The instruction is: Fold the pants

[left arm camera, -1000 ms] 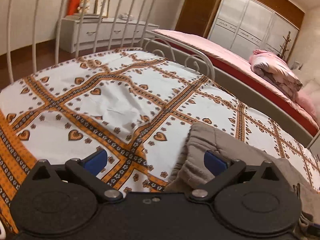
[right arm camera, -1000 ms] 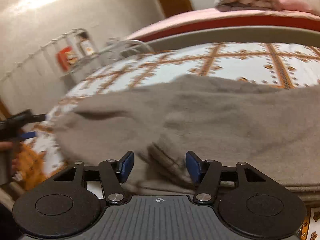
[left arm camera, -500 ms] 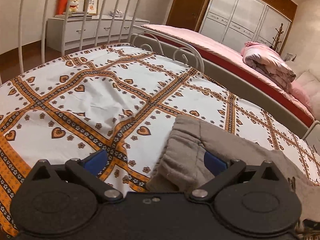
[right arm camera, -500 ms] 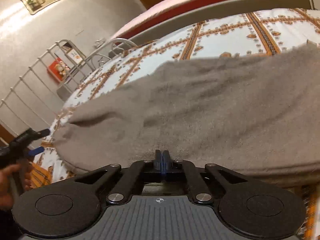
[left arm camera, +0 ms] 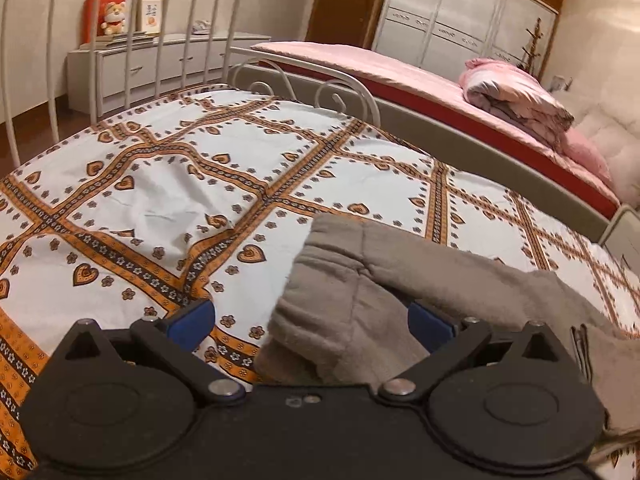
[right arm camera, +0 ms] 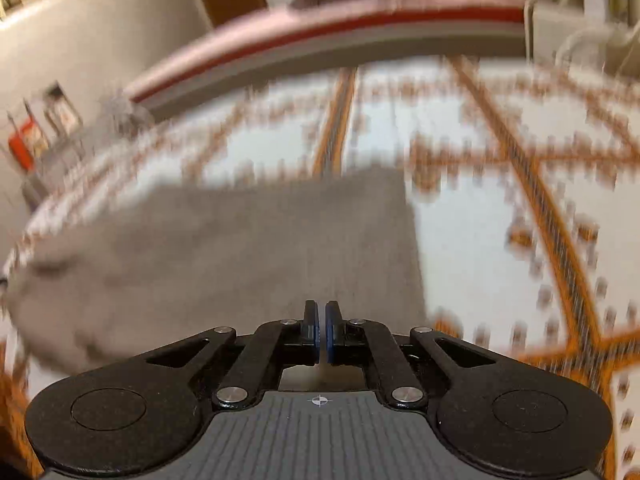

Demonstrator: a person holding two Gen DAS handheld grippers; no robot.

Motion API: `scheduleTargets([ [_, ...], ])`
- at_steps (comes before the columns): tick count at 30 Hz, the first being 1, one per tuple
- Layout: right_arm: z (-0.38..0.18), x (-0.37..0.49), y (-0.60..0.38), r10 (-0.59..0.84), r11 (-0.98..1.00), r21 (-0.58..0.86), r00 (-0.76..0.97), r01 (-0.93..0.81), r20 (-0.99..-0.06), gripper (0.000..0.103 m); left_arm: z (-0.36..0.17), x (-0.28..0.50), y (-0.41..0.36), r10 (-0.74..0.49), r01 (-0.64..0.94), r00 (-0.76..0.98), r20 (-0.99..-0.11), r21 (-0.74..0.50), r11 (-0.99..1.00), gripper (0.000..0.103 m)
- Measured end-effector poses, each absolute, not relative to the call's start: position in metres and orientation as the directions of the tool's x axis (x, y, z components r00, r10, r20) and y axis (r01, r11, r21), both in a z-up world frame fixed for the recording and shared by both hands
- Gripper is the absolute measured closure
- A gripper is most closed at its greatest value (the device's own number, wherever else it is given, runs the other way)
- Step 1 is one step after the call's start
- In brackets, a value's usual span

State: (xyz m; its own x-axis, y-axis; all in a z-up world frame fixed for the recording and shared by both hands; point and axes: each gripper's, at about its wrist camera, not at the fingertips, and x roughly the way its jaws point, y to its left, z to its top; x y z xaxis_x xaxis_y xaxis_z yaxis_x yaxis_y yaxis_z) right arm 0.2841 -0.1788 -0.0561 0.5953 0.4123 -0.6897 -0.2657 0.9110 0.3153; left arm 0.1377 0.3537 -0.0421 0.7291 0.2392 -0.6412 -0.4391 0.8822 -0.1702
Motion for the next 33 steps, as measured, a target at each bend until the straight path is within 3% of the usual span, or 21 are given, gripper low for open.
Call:
scheduleTargets([
  [3, -0.051, 0.311, -0.177, 0.367, 0.93, 0.287, 0.652, -0.231, -0.664, 0.099, -0.046, 0.141, 0.351, 0.229, -0.425, 0.72, -0.656, -0.156, 0.891, 0.006],
  [6, -0.075, 0.352, -0.176, 0.312, 0.95, 0.252, 0.602, -0.184, -0.735, 0.099, -0.051, 0.147, 0.348, 0.202, -0.404, 0.711, -0.674, -0.155, 0.902, 0.006],
  [9, -0.078, 0.368, -0.186, 0.347, 0.934, 0.334, 0.564, -0.132, -0.749, 0.099, -0.057, 0.148, 0.353, 0.18, -0.415, 0.694, -0.697, -0.184, 0.891, 0.006],
  [11, -0.059, 0.355, -0.192, 0.401, 0.911, 0.368, 0.6, -0.185, -0.692, 0.098, -0.061, 0.143, 0.361, 0.126, -0.428, 0.691, -0.712, -0.263, 0.865, 0.009],
  [12, -0.052, 0.348, -0.194, 0.419, 0.904, 0.369, 0.604, -0.214, -0.678, 0.098, -0.063, 0.139, 0.365, 0.093, -0.437, 0.691, -0.716, -0.312, 0.844, 0.016],
  [16, -0.035, 0.322, -0.203, 0.45, 0.893, 0.358, 0.599, -0.274, -0.663, 0.098, -0.071, 0.117, 0.382, -0.041, -0.451, 0.74, -0.671, -0.541, 0.709, 0.028],
  [23, -0.026, 0.302, -0.225, 0.466, 0.877, 0.422, 0.621, -0.231, -0.63, 0.098, -0.089, 0.117, 0.381, -0.129, -0.445, 0.748, -0.651, -0.637, 0.63, 0.034],
  [27, -0.03, 0.298, -0.247, 0.45, 0.871, 0.465, 0.636, -0.157, -0.627, 0.098, -0.098, 0.127, 0.391, -0.125, -0.426, 0.783, -0.61, -0.671, 0.606, 0.03],
  [30, -0.037, 0.297, -0.265, 0.437, 0.861, 0.499, 0.642, -0.097, -0.63, 0.098, -0.107, 0.142, 0.391, -0.169, -0.36, 0.81, -0.561, -0.705, 0.612, 0.007],
  [33, -0.042, 0.298, -0.277, 0.43, 0.854, 0.516, 0.641, -0.062, -0.635, 0.098, -0.114, 0.154, 0.385, -0.134, -0.325, 0.824, -0.551, -0.652, 0.685, 0.007],
])
